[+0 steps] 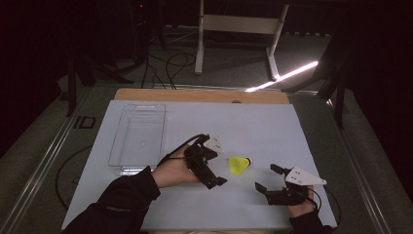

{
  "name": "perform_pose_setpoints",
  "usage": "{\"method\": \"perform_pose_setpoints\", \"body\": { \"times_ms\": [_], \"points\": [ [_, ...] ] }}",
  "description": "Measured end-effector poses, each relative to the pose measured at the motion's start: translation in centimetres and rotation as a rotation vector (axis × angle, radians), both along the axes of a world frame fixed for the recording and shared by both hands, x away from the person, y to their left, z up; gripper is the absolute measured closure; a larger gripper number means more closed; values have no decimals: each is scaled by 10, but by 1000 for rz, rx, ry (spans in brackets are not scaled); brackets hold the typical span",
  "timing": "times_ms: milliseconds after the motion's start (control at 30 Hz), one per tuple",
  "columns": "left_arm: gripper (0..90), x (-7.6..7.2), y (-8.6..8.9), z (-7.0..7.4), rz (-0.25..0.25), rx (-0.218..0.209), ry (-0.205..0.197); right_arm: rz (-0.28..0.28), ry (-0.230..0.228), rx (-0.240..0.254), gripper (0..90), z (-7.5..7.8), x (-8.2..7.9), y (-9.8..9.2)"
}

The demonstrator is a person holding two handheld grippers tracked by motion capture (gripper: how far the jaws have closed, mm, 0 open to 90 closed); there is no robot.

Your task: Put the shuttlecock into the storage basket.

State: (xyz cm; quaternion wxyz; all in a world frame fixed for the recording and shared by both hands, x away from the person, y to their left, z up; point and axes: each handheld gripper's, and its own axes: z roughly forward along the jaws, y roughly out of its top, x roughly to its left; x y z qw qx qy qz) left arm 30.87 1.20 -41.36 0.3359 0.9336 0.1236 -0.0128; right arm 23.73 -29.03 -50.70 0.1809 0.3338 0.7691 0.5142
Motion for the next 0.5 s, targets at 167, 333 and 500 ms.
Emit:
{"method": "perform_pose_setpoints", "body": {
  "times_ms": [167,333,500],
  "points": [
    [10,3,-12,-6,-16,26,20,1,0,-2,95,0,0,0],
    [14,6,-24,-13,-33,44,38,3,2,-4,95,0,0,0],
    [19,8,-35,-21,-52,65,45,5,5,-5,95,0,0,1]
  ]
}}
